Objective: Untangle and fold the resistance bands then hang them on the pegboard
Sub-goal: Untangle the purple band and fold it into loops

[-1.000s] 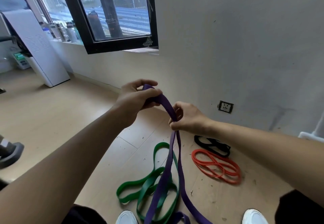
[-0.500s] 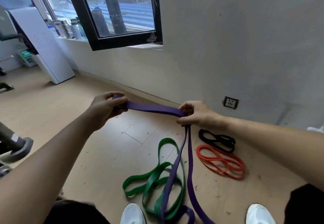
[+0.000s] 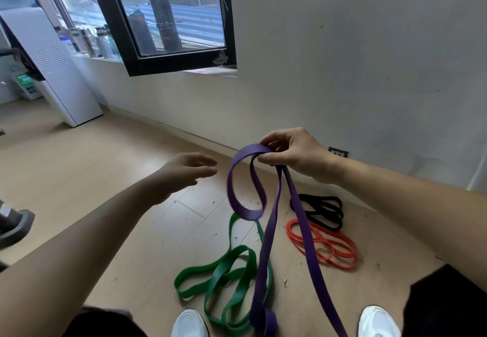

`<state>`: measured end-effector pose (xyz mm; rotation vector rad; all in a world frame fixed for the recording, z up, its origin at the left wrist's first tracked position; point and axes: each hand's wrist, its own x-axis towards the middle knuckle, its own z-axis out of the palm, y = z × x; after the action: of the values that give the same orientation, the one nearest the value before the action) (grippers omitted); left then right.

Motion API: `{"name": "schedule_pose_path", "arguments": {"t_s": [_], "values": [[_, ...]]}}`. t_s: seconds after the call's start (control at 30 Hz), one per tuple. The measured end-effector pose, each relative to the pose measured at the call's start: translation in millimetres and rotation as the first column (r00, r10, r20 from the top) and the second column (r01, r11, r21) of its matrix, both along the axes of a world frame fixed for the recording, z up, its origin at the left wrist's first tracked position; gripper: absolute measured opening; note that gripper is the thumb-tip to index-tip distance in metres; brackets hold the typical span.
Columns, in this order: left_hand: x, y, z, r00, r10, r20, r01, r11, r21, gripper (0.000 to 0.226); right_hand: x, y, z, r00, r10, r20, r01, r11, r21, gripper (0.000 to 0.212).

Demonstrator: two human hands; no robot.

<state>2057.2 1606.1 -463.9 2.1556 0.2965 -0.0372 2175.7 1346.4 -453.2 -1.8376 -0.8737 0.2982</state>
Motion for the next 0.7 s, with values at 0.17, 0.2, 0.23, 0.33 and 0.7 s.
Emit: {"name": "schedule_pose_path", "arguments": {"t_s": [0.17, 0.2, 0.23, 0.33, 0.7], "values": [[9.8, -39.3, 14.5, 0.962, -0.236, 0.135, 0.243, 0.969, -0.040, 0.046, -6.5, -0.5, 4.1, 0.994, 0.080, 0.074, -0.073, 0.992, -0.102, 0.032], [11.6, -47.3, 15.4, 0.951, -0.267, 0.156, 0.273, 0.962, -0.020, 0.045, -7.4, -0.6, 5.8, 0.992, 0.094, 0.079, -0.085, 0.990, -0.111, 0.032], [13.2, -54.5, 15.8, 0.943, -0.280, 0.178, 0.282, 0.959, 0.014, 0.043, -7.8, -1.1, 7.1, 0.991, 0.102, 0.083, -0.092, 0.989, -0.119, 0.033], [17.1, -64.7, 18.1, 0.931, -0.282, 0.231, 0.265, 0.959, 0.100, 0.035, -7.0, -3.7, 10.2, 0.993, 0.083, 0.089, -0.070, 0.988, -0.136, 0.039], [15.1, -53.3, 39.8, 0.892, -0.154, 0.426, 0.206, 0.975, -0.078, 0.035, -4.6, -6.8, -24.4, 0.987, 0.136, -0.081, -0.154, 0.948, -0.280, 0.020]]}}
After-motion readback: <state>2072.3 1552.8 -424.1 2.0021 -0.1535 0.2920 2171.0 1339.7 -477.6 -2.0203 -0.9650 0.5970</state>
